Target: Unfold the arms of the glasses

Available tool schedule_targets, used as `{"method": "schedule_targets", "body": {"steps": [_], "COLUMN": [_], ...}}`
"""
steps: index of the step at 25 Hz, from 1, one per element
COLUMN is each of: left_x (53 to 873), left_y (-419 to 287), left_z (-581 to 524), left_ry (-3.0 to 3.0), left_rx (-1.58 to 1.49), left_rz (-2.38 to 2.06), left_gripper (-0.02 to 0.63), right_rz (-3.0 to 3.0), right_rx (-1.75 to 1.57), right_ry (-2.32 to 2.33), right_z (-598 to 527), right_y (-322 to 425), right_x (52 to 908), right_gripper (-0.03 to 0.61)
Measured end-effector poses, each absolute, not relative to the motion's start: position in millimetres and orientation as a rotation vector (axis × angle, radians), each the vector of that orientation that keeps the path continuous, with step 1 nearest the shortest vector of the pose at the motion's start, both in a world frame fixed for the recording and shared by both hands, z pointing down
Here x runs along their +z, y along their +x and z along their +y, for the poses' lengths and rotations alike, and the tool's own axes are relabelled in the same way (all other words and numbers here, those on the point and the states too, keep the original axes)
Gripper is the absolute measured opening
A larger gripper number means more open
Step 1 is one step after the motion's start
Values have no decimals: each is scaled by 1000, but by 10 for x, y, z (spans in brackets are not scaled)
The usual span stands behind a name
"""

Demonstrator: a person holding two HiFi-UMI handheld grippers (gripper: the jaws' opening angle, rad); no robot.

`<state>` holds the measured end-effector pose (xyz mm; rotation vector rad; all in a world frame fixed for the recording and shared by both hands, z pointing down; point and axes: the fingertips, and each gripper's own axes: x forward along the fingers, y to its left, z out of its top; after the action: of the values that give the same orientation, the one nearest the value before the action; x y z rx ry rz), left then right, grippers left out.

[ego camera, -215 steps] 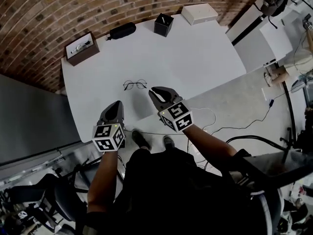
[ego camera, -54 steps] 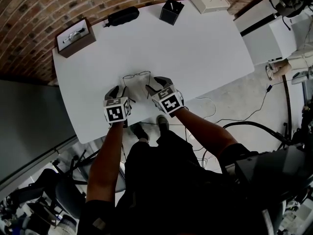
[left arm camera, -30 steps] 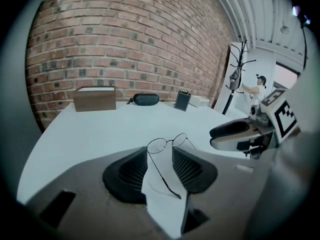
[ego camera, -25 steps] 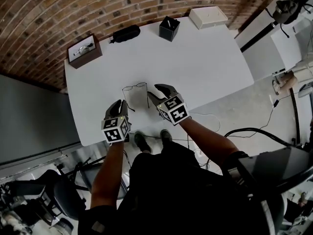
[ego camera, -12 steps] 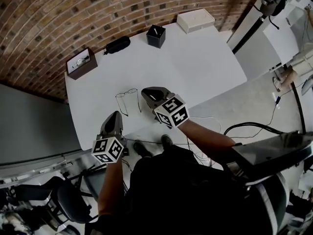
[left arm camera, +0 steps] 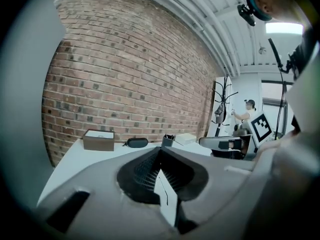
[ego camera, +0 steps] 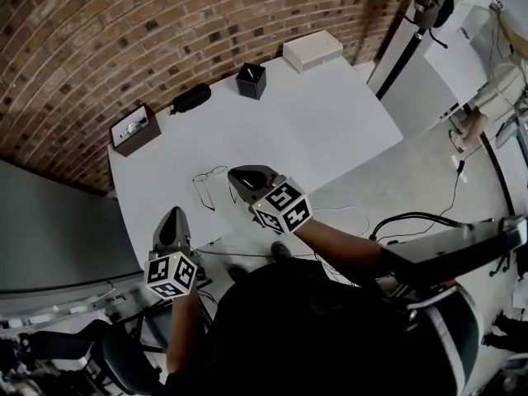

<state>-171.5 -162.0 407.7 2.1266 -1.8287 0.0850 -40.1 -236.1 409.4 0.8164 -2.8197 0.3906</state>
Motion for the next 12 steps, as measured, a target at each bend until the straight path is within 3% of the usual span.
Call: {"method": "schedule_targets", "body": {"steps": [12], "left_x": [3695], "left_y": [-1861], "left_z": [-1575], "left_ry": [2229], "left_rx": [34], "left_rz": [-1857], "left_gripper": [9], "right_rz": [-2817], "right_rx": [300], "right_ry": [914], "right_z": [-2242], "right_y": [-540], "right_x": [3685], "right_gripper": [9]}}
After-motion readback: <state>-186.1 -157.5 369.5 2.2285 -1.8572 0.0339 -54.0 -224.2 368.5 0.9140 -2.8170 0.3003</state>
